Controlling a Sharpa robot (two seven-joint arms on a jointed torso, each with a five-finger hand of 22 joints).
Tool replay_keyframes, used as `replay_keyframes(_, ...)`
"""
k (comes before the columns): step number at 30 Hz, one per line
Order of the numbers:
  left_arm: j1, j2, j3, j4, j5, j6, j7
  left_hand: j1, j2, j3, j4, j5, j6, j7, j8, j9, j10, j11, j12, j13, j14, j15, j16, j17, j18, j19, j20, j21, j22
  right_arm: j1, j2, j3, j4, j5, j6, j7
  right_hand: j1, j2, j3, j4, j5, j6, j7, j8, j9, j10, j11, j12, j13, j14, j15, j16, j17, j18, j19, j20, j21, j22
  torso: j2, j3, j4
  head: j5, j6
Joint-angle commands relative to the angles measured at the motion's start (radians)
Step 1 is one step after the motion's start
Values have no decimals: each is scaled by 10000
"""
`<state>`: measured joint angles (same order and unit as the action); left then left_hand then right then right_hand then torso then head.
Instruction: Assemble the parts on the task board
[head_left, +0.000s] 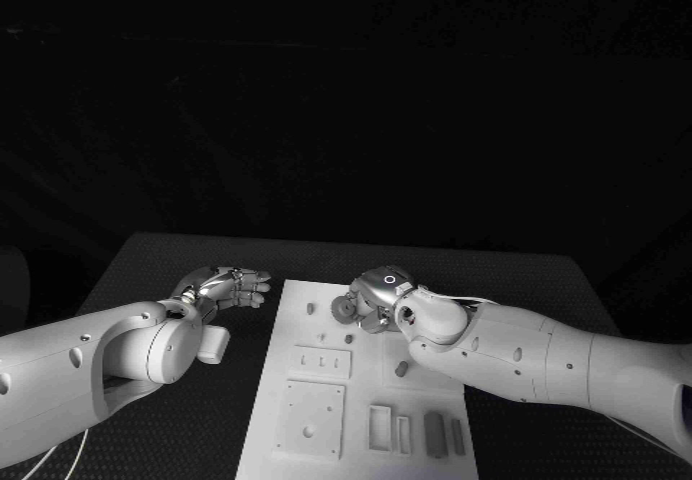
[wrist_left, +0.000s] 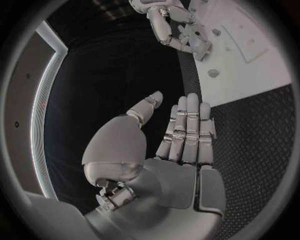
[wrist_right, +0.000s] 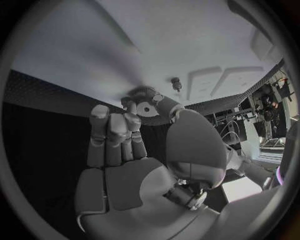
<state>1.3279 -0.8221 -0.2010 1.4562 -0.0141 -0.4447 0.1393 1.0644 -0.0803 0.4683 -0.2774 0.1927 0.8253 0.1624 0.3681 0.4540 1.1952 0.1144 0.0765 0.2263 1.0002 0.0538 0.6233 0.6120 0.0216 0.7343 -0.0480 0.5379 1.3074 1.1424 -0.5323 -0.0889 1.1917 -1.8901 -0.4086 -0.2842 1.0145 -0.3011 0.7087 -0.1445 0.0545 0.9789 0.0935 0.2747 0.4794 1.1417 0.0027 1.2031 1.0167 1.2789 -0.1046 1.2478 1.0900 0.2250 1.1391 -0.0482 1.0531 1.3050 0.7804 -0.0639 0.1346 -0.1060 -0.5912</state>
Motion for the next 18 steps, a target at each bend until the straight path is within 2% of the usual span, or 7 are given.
replay_keyframes(1, 12, 15, 8, 6, 7, 147, 58, -66, -15, 3, 10, -10, -40, 3, -65, 18, -52, 0, -49, 12, -51, -12, 67, -17, 0, -52, 9, 64, 168, -52, 18, -32, 82, 134, -296, 128, -82, 12, -54, -16, -50, -327, 285, -15, 4, 3, 70, -53, -15, -5, 83, -32, -12, 368, -41, 0, 29, -18, 1, 1, 0, 0, -11)
replay_keyframes(7, 12, 19, 7, -16, 7, 150, 58, -66, -14, 3, 10, -10, -44, 8, -70, 19, -52, 2, -51, 14, -52, -12, 68, -19, 1, -53, 10, 64, 168, -52, -81, -30, 203, 320, -740, 168, -109, 13, -15, 27, -46, -309, 294, -7, 1, 21, 81, -41, -22, 16, 98, -32, -18, 368, -10, -10, 34, -30, -3, -5, -7, -9, 3)
replay_keyframes(15, 11, 9, 7, -26, 6, 109, 62, -61, -13, 6, 7, -8, -51, 14, -77, 21, -52, 2, -52, 18, -51, -12, 70, -21, 2, -53, 9, 65, 168, -52, -103, -28, 252, 381, -616, 178, -173, 4, -3, 72, -46, -284, 293, 4, -3, 38, 80, -30, -31, 43, 99, -32, -25, 368, 21, -21, 41, -41, -5, 1, 6, -9, -5)
replay_keyframes(18, 11, 8, 7, -28, 5, 114, 60, -60, -16, 6, 5, -8, -54, 17, -80, 21, -52, 3, -53, 19, -51, -13, 71, -21, 2, -53, 9, 65, 168, -52, -94, -28, 292, 471, -608, 229, -231, -2, -91, -17, -42, -346, 307, -31, -26, 10, 92, -39, -41, 28, 108, -50, -33, 368, -3, -27, 34, -43, -3, -2, 0, -7, -11)
